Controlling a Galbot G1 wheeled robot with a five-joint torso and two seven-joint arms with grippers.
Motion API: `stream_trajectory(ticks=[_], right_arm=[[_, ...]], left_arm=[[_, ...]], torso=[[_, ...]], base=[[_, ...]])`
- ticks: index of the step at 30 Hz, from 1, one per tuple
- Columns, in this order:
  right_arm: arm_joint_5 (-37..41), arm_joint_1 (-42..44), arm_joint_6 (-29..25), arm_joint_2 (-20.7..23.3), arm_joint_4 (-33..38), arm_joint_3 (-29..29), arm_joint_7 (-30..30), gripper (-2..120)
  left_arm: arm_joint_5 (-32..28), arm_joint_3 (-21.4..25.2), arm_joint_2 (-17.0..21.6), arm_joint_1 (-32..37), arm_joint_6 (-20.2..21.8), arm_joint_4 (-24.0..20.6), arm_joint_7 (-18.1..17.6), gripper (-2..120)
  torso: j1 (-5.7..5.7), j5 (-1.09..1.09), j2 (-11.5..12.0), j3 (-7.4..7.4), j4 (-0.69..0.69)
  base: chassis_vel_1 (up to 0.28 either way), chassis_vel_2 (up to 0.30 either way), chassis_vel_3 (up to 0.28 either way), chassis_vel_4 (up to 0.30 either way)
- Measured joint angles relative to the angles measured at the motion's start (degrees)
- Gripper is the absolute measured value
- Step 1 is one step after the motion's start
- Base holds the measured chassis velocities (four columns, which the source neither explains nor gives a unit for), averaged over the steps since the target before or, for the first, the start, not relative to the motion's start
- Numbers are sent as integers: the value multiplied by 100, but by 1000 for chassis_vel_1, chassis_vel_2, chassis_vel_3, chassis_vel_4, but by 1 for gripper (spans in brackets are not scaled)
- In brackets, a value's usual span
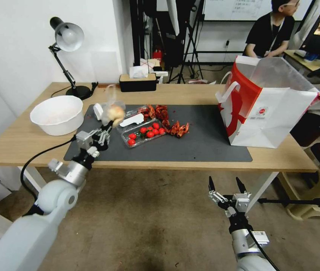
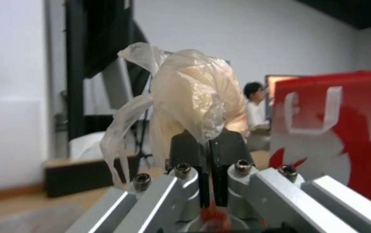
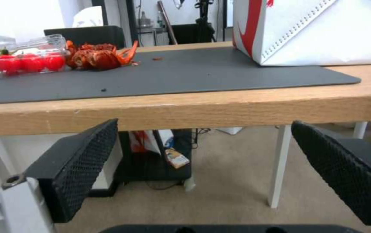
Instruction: Pick up the trash from the table and place it into the takeout bag.
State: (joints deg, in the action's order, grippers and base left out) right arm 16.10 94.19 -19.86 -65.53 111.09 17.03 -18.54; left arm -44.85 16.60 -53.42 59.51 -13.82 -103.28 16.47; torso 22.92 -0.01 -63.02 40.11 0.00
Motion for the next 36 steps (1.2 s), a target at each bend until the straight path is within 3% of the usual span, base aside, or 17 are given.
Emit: stream_trajectory(ticks=[2,4,8,19,31,36], right_arm=[[-2,5,0,-3,4,2,-1,100],[-18,36,-1,-18,16,8,4,100],[-24,52,-1,-35,16,17,8,100],[-82,81,-4,-185,-70,46,17,100],[-152,90,-7,-246,-74,57,22,100],[-190,132,-13,-257,-69,57,39,100]], left_arm=[[-28,-63,1,-97,9,24,14,0],[-167,-492,-43,-809,115,212,95,0],[-247,-837,-126,-1336,208,371,107,0],[-535,-2822,-740,-3885,459,1582,189,0],[-733,-4270,-1484,-5577,584,2591,509,0],[-714,-4644,-1781,-6063,592,2929,577,0]], torso=[[0,0,0,0,0],[0,1,0,0,-1],[0,2,0,0,-2],[0,2,0,0,-1],[1,2,0,0,0],[0,3,0,0,-1]], base=[[0,0,0,0],[0,0,0,0],[0,0,0,0],[0,0,0,0],[0,0,0,0],[0,0,0,0]])
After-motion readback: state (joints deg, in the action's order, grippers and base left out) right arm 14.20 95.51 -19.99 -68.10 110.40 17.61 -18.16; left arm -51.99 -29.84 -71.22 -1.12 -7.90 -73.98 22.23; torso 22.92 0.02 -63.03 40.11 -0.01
